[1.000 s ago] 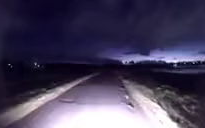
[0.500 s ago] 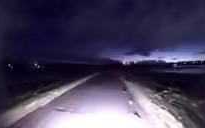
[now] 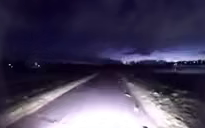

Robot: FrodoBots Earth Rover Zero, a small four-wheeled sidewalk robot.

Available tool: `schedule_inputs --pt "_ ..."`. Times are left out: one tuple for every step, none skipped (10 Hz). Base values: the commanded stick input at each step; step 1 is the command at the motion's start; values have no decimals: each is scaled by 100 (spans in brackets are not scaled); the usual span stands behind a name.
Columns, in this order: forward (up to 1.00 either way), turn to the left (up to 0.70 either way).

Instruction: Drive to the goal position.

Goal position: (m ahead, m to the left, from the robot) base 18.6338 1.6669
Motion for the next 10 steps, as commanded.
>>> schedule_inputs --pt "70 0" --pt "70 0" --pt "70 0" --pt "70 0" --pt "70 0" --pt "70 0" --pt "70 0" --pt "70 0" --pt "70 -4" --pt "70 -17"
